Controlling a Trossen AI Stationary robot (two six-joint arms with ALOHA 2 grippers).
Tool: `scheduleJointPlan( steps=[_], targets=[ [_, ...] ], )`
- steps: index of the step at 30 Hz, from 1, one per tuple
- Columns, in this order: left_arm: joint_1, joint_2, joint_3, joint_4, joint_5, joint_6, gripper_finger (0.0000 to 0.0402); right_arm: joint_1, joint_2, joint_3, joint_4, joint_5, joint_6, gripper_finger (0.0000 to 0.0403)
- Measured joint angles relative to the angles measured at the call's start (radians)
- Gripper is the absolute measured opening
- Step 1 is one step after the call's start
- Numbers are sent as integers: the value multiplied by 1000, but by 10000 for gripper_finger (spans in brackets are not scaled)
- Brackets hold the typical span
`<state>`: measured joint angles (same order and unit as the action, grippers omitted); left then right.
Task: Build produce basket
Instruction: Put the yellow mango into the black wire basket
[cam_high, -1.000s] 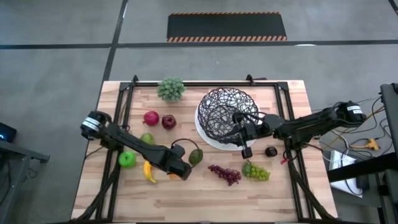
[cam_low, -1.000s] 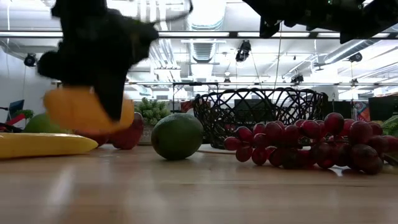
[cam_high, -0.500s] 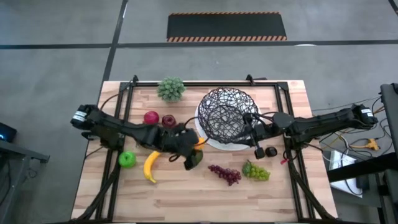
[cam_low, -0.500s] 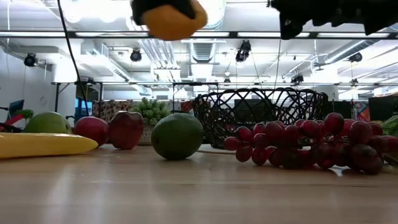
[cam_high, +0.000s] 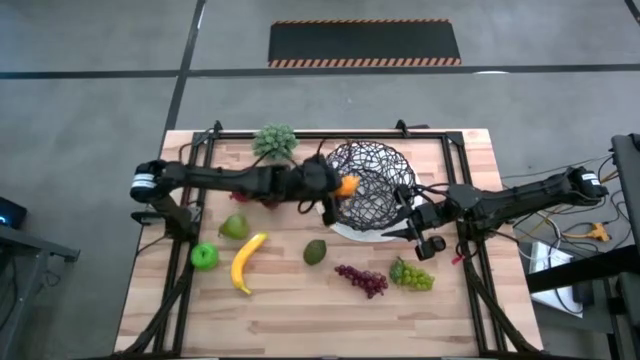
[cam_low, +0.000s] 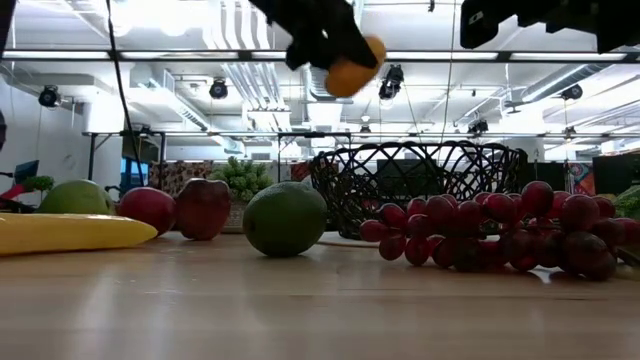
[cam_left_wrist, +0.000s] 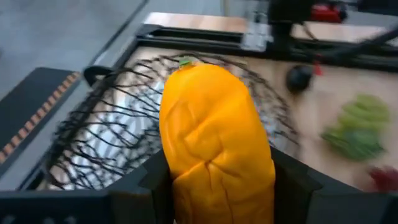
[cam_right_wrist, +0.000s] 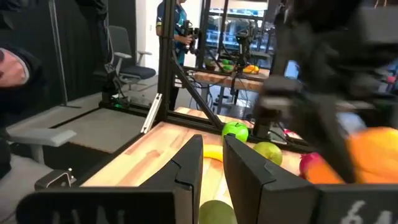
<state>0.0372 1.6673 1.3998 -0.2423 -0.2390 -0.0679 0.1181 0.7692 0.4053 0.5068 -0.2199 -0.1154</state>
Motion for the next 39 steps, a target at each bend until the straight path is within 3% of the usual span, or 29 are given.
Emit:
scheduleJointPlan(
  steps=[12, 17, 35, 39],
  targets=[
    [112, 220, 1, 268, 2, -2, 168, 3, -2, 0, -5, 1, 0, 54],
    [123, 279, 21, 264, 2, -3, 168, 2, -2, 0, -9, 2, 1, 54],
    [127, 283, 13, 268, -14, -57, 170, 2, -2, 0, -14, 3, 2, 54],
    [127, 283, 13, 268, -15, -57, 191, 2, -2, 0, -16, 3, 1, 54]
  ],
)
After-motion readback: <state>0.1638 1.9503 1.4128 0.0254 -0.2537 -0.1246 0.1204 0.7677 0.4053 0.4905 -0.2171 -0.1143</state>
